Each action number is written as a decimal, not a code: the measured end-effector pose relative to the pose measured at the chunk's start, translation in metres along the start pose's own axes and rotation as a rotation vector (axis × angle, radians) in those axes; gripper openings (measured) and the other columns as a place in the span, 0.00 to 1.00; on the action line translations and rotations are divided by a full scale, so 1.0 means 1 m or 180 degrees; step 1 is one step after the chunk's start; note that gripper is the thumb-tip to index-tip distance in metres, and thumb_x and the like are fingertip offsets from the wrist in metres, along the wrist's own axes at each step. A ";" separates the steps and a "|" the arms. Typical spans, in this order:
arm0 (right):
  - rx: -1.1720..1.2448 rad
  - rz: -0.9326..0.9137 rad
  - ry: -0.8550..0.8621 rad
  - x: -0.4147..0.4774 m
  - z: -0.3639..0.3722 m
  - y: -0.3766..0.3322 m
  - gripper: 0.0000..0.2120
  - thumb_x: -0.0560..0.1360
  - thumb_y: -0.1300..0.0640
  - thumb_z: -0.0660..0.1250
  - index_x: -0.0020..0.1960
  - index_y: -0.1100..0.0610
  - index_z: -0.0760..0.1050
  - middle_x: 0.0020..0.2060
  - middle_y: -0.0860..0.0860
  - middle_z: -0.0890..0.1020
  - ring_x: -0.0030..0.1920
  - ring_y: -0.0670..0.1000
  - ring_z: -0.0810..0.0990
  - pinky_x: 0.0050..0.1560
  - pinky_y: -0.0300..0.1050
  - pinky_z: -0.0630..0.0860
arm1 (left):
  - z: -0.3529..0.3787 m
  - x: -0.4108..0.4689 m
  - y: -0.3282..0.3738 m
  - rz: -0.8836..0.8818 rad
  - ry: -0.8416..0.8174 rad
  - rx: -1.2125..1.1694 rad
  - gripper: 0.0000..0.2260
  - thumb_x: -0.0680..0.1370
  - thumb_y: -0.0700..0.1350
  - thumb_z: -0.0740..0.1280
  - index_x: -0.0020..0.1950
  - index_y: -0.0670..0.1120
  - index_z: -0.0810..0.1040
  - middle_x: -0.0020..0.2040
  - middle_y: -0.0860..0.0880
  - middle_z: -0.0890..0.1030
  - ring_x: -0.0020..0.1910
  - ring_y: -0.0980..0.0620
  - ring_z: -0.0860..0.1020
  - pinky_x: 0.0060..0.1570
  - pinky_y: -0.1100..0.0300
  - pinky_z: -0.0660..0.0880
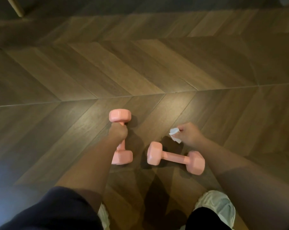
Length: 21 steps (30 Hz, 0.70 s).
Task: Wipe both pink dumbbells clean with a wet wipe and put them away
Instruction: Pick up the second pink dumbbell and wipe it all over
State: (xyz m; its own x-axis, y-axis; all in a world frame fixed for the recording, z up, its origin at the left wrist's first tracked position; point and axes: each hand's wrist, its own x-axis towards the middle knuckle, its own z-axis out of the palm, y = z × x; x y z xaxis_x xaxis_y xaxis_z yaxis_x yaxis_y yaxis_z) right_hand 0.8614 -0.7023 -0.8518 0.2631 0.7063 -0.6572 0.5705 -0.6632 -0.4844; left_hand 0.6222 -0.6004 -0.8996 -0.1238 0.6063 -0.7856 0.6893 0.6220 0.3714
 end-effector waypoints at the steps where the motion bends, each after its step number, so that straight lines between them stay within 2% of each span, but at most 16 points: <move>1: 0.0023 0.0018 -0.0006 0.000 0.001 0.001 0.08 0.76 0.58 0.71 0.48 0.63 0.84 0.42 0.56 0.83 0.45 0.53 0.80 0.45 0.48 0.75 | -0.001 0.001 0.001 0.0019 -0.0004 -0.0002 0.16 0.83 0.44 0.60 0.65 0.34 0.72 0.61 0.34 0.78 0.58 0.36 0.78 0.55 0.47 0.76; 3: 0.0006 0.0041 -0.0049 -0.002 0.000 0.002 0.07 0.76 0.58 0.72 0.48 0.62 0.83 0.42 0.54 0.82 0.44 0.51 0.78 0.40 0.43 0.72 | -0.001 -0.004 0.005 0.0072 -0.0016 0.0109 0.16 0.82 0.44 0.62 0.64 0.34 0.72 0.61 0.36 0.78 0.59 0.37 0.78 0.56 0.49 0.75; 5: -0.0017 0.0026 -0.0072 -0.006 -0.003 0.003 0.08 0.75 0.58 0.72 0.47 0.63 0.84 0.41 0.55 0.82 0.42 0.49 0.77 0.38 0.41 0.69 | 0.001 -0.011 0.009 0.0127 0.0144 0.0372 0.17 0.82 0.44 0.63 0.67 0.35 0.71 0.63 0.37 0.76 0.63 0.38 0.75 0.54 0.53 0.70; 9: -0.0034 0.0079 -0.0078 -0.026 -0.024 0.013 0.06 0.74 0.58 0.72 0.42 0.61 0.81 0.34 0.51 0.78 0.36 0.47 0.74 0.32 0.38 0.66 | 0.014 -0.050 0.012 0.0224 0.0291 0.1050 0.27 0.80 0.47 0.64 0.74 0.36 0.60 0.70 0.36 0.68 0.66 0.36 0.72 0.62 0.47 0.72; 11: -0.0234 0.0113 -0.0139 -0.036 -0.037 0.019 0.08 0.75 0.57 0.71 0.39 0.59 0.79 0.32 0.50 0.75 0.35 0.47 0.72 0.30 0.37 0.65 | 0.021 -0.079 0.013 0.0604 0.0588 0.1847 0.28 0.80 0.46 0.64 0.75 0.38 0.58 0.71 0.38 0.66 0.68 0.38 0.70 0.65 0.47 0.70; 13: -0.0343 0.0142 -0.0146 -0.045 -0.049 0.026 0.08 0.76 0.56 0.71 0.39 0.58 0.79 0.31 0.48 0.73 0.34 0.46 0.71 0.29 0.36 0.63 | 0.030 -0.105 0.017 0.1514 0.0919 0.2662 0.22 0.79 0.47 0.64 0.70 0.41 0.64 0.68 0.41 0.70 0.66 0.42 0.70 0.67 0.50 0.67; 14: -0.0362 0.0173 -0.0134 -0.048 -0.055 0.030 0.08 0.76 0.55 0.71 0.40 0.57 0.79 0.30 0.47 0.73 0.32 0.45 0.70 0.28 0.35 0.62 | 0.038 -0.113 0.020 0.2008 0.0824 0.2908 0.19 0.79 0.48 0.64 0.68 0.43 0.68 0.65 0.43 0.72 0.65 0.44 0.71 0.68 0.50 0.66; 16: -0.0435 0.0215 -0.0071 -0.051 -0.064 0.039 0.09 0.77 0.54 0.71 0.42 0.59 0.80 0.30 0.47 0.72 0.31 0.43 0.68 0.28 0.35 0.61 | 0.058 -0.125 0.024 0.2681 0.0176 0.3288 0.18 0.79 0.51 0.63 0.67 0.45 0.70 0.64 0.45 0.74 0.65 0.45 0.72 0.73 0.48 0.61; 18: -0.0485 0.0181 -0.0024 -0.052 -0.069 0.051 0.12 0.78 0.53 0.69 0.45 0.63 0.81 0.29 0.47 0.71 0.31 0.44 0.68 0.27 0.35 0.61 | 0.083 -0.129 0.026 0.2965 -0.0390 0.3731 0.21 0.79 0.52 0.64 0.69 0.45 0.69 0.66 0.45 0.74 0.67 0.45 0.71 0.75 0.46 0.56; 21: -0.0463 0.0152 -0.0048 -0.053 -0.069 0.067 0.11 0.78 0.55 0.70 0.49 0.62 0.83 0.31 0.47 0.74 0.34 0.44 0.71 0.28 0.34 0.62 | 0.118 -0.127 0.027 0.3166 -0.0615 0.4152 0.20 0.79 0.51 0.65 0.69 0.45 0.69 0.66 0.44 0.74 0.66 0.44 0.72 0.73 0.46 0.59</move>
State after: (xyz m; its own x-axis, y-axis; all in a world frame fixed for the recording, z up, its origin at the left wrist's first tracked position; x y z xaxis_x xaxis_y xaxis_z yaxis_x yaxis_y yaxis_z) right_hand 0.9393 -0.7669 -0.8092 0.2815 0.6704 -0.6865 0.6645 -0.6523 -0.3645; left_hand 0.7407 -0.7194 -0.8482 0.7215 0.3586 -0.5924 0.5488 -0.8178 0.1734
